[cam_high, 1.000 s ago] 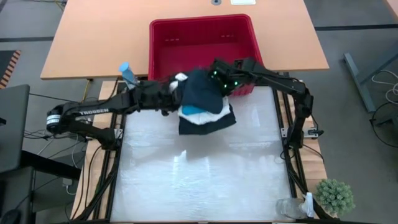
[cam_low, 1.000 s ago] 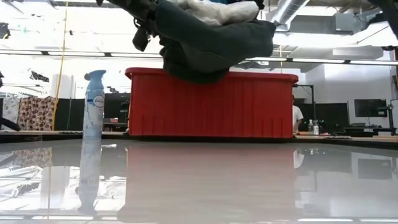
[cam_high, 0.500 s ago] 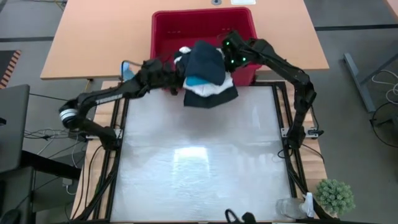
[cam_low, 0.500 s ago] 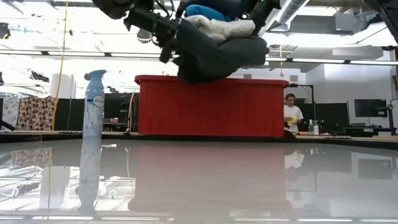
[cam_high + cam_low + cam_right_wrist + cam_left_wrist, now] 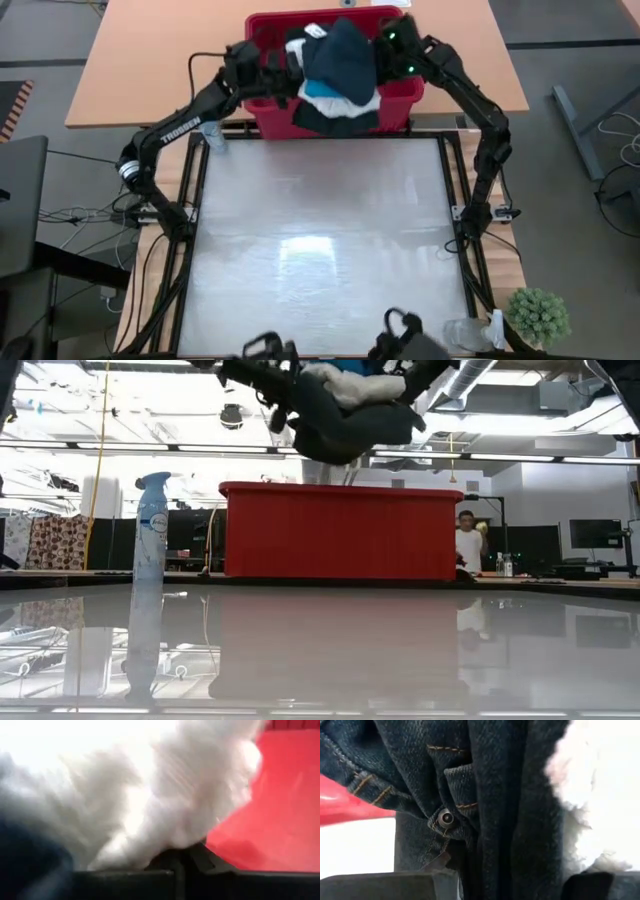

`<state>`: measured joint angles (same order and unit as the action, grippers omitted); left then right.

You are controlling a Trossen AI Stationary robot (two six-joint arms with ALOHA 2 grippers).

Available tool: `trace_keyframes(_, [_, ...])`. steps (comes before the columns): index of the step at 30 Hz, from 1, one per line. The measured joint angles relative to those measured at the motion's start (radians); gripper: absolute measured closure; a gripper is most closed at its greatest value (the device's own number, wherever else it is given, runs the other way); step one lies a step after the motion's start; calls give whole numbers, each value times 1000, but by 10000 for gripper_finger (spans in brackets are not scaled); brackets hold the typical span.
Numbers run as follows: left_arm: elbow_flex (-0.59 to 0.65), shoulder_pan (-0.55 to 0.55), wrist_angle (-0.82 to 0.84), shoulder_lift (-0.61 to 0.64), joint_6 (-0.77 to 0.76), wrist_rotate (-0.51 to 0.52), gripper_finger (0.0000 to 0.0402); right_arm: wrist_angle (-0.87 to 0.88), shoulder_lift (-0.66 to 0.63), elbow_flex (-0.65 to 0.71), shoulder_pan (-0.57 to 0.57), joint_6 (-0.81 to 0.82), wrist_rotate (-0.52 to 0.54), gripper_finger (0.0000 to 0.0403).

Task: Fold Laundry from Bin
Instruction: Put the stacked clothes into the red bin

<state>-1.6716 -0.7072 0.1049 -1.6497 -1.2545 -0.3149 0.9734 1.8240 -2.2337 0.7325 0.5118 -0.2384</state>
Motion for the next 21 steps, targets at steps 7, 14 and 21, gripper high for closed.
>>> trace_keyframes(7, [-137, -93, -17, -158, -12, -53, 289, -144, 79, -1, 127, -4, -109, 374])
trace_keyframes(14, [-333, -184, -24, -346, 20, -71, 289, -410, 218, -2, 221, 13, -203, 374])
trace_keyframes(21, [-518, -246, -32, -549, 64, -66, 289, -597, 362, -51, 296, 60, -274, 374])
